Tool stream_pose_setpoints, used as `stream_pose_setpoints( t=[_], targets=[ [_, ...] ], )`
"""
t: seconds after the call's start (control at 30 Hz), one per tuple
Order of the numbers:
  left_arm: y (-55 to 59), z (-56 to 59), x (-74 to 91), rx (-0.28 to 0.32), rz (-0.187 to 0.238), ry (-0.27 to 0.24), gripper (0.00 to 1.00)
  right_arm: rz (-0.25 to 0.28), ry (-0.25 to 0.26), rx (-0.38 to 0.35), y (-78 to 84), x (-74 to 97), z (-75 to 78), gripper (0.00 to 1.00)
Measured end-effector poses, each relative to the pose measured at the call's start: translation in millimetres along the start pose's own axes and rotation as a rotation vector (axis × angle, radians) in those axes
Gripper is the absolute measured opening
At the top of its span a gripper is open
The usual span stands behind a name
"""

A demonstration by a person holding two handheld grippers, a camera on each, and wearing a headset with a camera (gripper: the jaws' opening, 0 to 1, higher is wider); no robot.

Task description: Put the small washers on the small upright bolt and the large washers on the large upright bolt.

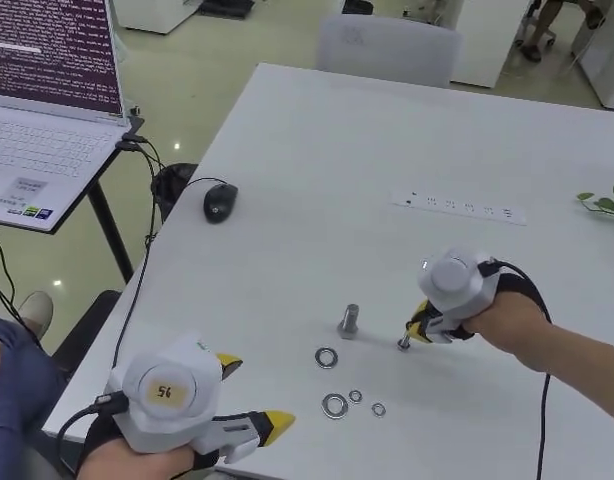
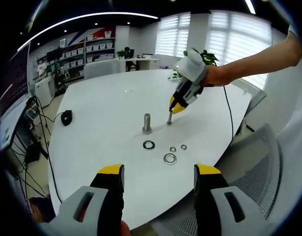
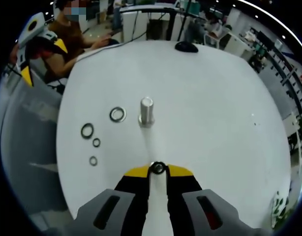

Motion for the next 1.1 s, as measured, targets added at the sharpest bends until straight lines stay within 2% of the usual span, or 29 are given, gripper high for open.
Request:
stream_pose_setpoints(
  t=[1.1],
  targets=[
    [7.3,-6.0,4.3,0.018,-0.009,-0.019,0.56,-0.071,-0.049,-0.052,12.5,-35.5,3.1,0.14]
  ],
)
Point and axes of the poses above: the centre of the closed fingertips' face, and the gripper's own axes: x roughly backward along the fingers, z roughly to its right, y roughly out of its underside, the point moved 2 cm from there along x, roughly backward along the fingers, and after that the axes turned 8 degrees about -y, right-handed, at the moved point
